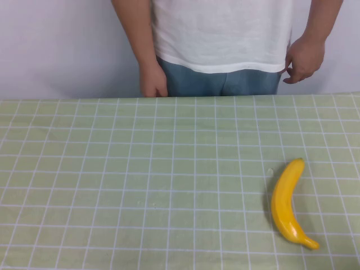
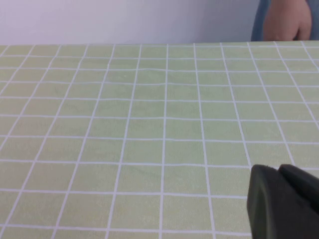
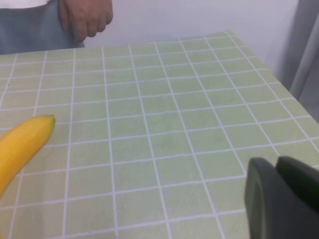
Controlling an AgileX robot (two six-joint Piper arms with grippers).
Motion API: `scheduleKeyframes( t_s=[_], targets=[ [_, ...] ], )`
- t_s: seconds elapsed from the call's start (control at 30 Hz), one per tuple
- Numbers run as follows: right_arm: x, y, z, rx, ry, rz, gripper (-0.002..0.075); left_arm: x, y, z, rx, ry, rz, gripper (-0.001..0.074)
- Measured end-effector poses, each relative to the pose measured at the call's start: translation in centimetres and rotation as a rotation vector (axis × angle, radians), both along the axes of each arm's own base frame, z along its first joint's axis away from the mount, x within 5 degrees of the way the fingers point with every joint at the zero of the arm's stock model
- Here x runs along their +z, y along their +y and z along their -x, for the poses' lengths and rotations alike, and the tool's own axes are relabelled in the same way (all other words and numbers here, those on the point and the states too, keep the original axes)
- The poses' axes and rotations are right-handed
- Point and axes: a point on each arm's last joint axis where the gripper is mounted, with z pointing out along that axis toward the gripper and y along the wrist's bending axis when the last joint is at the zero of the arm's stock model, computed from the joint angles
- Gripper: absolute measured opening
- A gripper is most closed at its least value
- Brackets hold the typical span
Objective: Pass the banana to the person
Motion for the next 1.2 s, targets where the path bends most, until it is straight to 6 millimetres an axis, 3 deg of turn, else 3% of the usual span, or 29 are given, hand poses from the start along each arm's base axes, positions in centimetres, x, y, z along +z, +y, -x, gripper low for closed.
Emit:
scheduleKeyframes(
  t_s=[1.2],
  targets=[
    [0.38,0.21,-0.11,0.024,-0.043,0.003,-0.0007,0.00,0.00,0.00,0.000,0.000,0.001,-0.0004]
  ],
)
